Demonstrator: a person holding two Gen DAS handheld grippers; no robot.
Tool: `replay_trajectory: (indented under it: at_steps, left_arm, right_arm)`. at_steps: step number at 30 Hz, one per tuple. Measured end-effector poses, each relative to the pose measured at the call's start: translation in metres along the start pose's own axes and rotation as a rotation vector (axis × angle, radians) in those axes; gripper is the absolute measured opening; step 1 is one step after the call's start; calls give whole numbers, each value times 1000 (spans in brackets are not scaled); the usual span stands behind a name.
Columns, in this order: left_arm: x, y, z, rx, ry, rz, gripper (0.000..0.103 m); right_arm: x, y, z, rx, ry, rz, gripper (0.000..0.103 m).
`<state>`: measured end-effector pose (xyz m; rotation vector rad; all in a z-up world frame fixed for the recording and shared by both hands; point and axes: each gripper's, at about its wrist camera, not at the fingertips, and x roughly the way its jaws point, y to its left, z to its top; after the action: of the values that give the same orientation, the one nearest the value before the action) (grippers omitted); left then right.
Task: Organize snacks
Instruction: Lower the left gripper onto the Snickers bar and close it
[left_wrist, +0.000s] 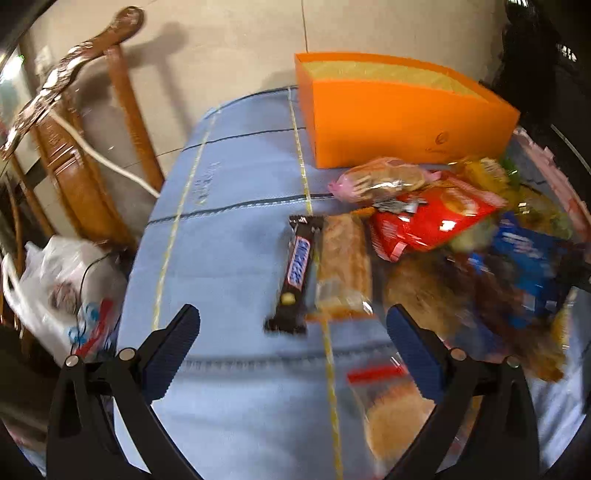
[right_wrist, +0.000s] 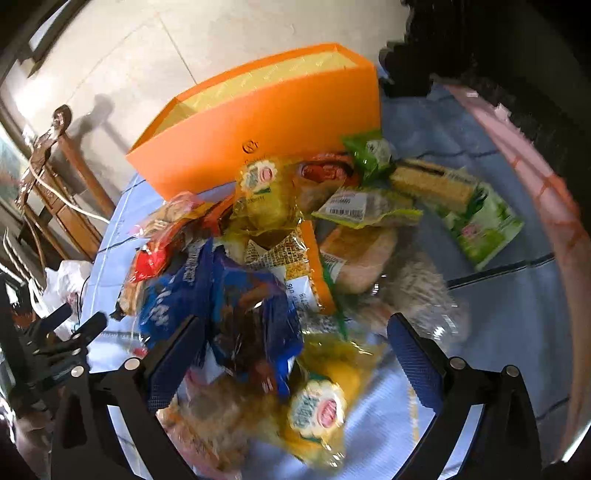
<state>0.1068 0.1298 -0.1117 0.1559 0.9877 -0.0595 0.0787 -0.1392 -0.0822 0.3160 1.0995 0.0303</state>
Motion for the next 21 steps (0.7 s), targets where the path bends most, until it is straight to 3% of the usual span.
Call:
replay_trajectory:
  at_steps: [7, 11, 16, 18, 21]
  left_arm:
    - [74, 9, 14, 57, 51, -113, 99]
    - [70, 34, 15, 70, 25, -206, 99]
    - [61, 55, 16, 158, 26, -211, 99]
    - [43, 68, 19, 152, -17, -270, 99]
    - [33, 86, 24, 164, -58, -242, 99]
  right_arm:
    - [14, 1, 7, 42, -13, -14, 100]
    - [9, 3, 8, 26, -15, -47, 100]
    - [0, 8, 6, -39, -32, -103, 100]
    - [-2, 12, 4, -65, -36, -118, 100]
    - [-4, 19, 3, -103, -37, -134, 100]
